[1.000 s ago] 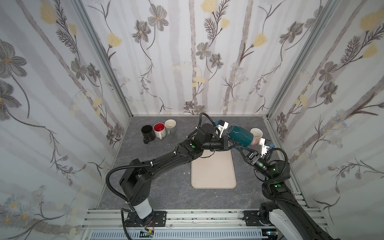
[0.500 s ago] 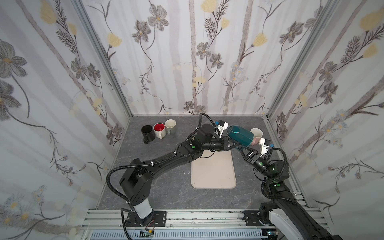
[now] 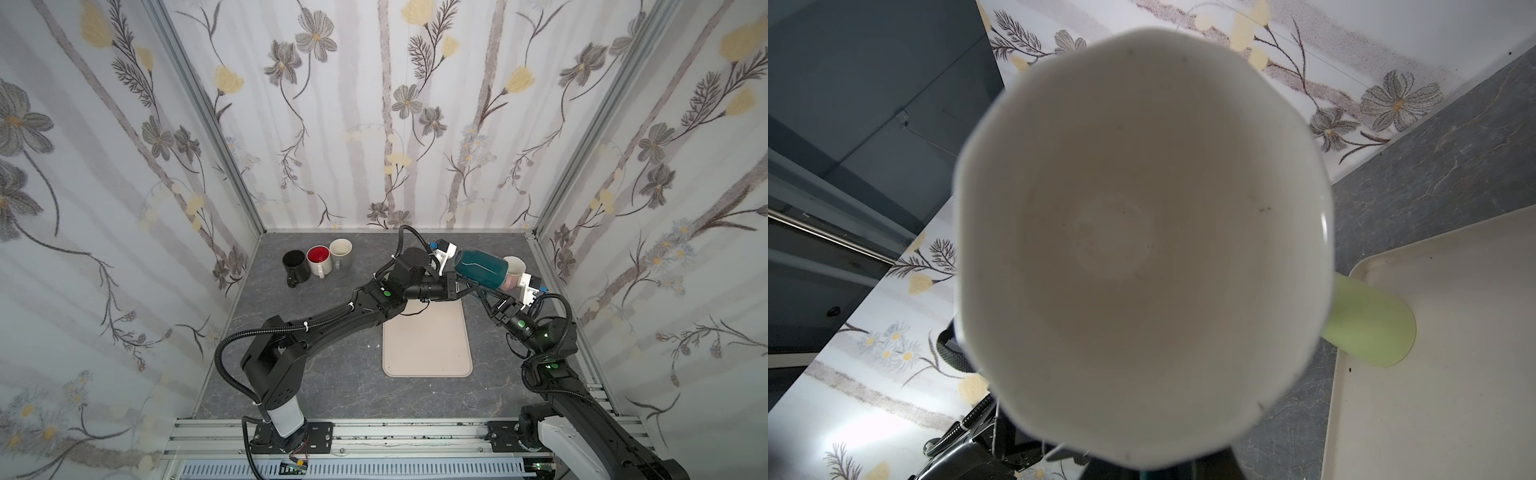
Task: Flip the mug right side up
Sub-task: 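Close the right gripper on the dark-green mug's handle while the left gripper holds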
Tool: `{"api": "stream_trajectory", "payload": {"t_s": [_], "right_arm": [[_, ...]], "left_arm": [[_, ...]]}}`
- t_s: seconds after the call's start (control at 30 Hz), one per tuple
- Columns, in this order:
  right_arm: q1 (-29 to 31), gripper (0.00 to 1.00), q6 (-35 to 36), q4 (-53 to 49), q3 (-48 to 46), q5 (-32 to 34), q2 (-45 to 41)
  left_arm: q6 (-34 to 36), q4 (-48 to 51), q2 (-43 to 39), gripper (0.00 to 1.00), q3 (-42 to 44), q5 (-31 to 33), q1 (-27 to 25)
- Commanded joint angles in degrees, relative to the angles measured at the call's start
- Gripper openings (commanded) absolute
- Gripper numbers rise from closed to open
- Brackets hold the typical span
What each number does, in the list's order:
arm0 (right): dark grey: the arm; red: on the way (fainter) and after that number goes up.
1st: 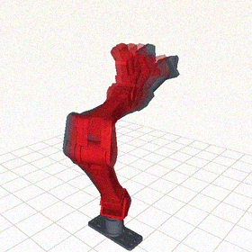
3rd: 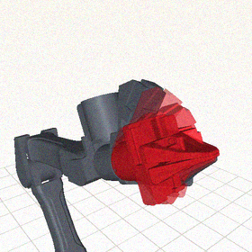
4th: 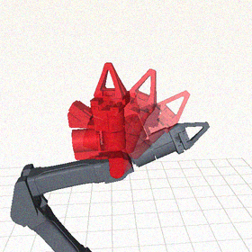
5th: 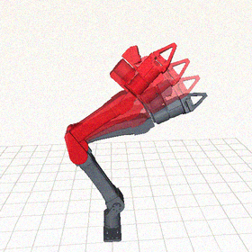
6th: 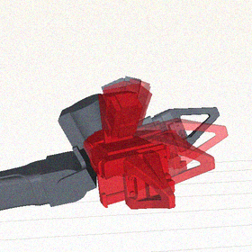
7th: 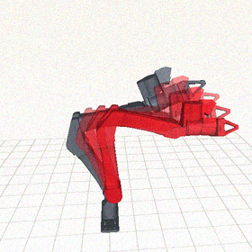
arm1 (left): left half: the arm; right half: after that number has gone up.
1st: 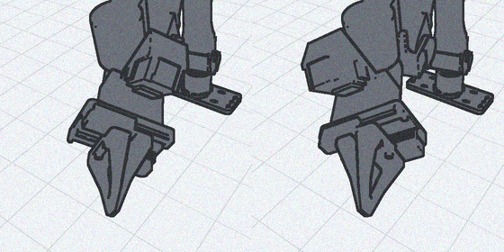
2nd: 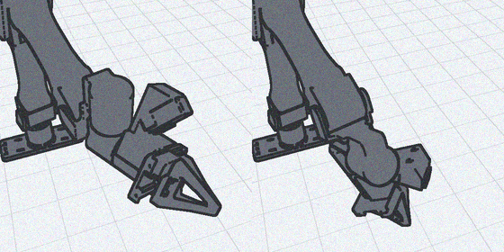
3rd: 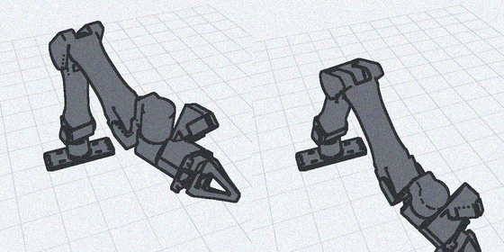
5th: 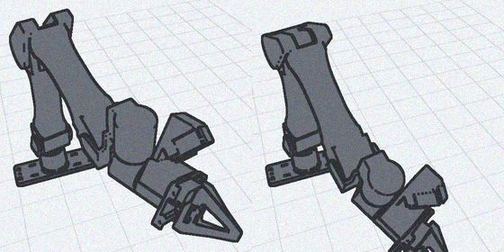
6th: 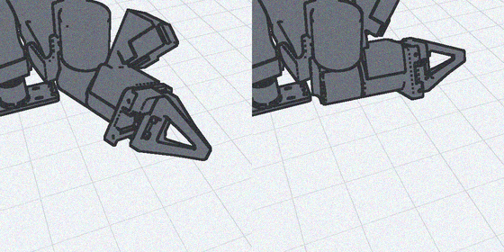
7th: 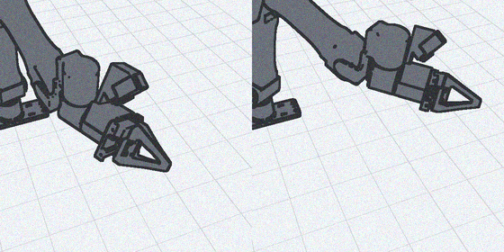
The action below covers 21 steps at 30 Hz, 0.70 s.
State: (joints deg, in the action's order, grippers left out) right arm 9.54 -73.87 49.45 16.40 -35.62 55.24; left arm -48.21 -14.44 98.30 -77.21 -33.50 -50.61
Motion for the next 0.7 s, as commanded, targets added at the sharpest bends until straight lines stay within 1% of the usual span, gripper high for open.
{"api": "stream_trajectory", "payload": {"t_s": [0.0, 0.17, 0.2, 0.23, 0.27, 0.3, 0.33, 0.37, 0.4, 0.43, 0.53, 0.67], "right_arm": [[0.05, 0.00, 1.60, 8.41, 1.52, -0.29, 0.06], [0.12, 0.00, 2.91, 5.61, 1.86, -0.20, -0.77], [0.12, 0.00, 3.27, 4.99, 1.93, -0.09, -0.94], [0.09, 0.00, 3.58, 4.12, 1.98, 0.19, -1.17], [0.07, 0.00, 3.75, 3.25, 1.97, 0.52, -1.37], [0.04, 0.00, 3.37, 2.20, 1.75, 1.44, -1.60], [0.13, 0.00, 2.31, 1.93, 1.14, 2.57, -1.92], [0.13, 0.00, 0.93, 2.85, 0.28, 3.70, -2.07], [0.13, 0.00, 0.32, 3.67, -0.39, 4.50, -2.07], [0.06, 0.00, 0.36, 3.53, -0.74, 4.82, -2.22], [0.22, 0.00, 3.20, -0.84, -0.32, 5.91, -3.48], [0.13, 0.00, 4.29, -4.84, -0.56, 8.35, -5.38]], "left_arm": [[0.83, 4.24, 0.82, 0.00, -0.41, -2.68, -0.46], [0.74, 4.76, 0.50, 0.00, -0.30, -1.38, -0.37], [0.74, 4.87, 0.42, 0.08, -0.27, -0.87, -0.37], [0.87, 5.23, 0.22, 0.23, -0.09, -0.13, -0.34], [1.00, 5.93, 0.12, 0.40, -0.01, 0.78, -0.37], [1.17, 6.41, 0.09, 0.54, -0.04, 1.55, -0.41], [1.20, 6.53, 0.14, 0.64, 0.11, 1.84, -0.41], [1.12, 6.09, 0.30, 0.83, 0.35, 1.86, -0.39], [1.01, 5.34, 0.40, 0.95, 0.76, 1.77, -0.34], [0.72, 4.55, 0.40, 1.00, 1.14, 1.85, -0.44], [-0.11, 2.40, 0.09, 1.00, 2.62, 2.82, -0.33], [-0.44, 2.13, -0.11, 1.00, 3.03, 3.55, -0.28]]}}
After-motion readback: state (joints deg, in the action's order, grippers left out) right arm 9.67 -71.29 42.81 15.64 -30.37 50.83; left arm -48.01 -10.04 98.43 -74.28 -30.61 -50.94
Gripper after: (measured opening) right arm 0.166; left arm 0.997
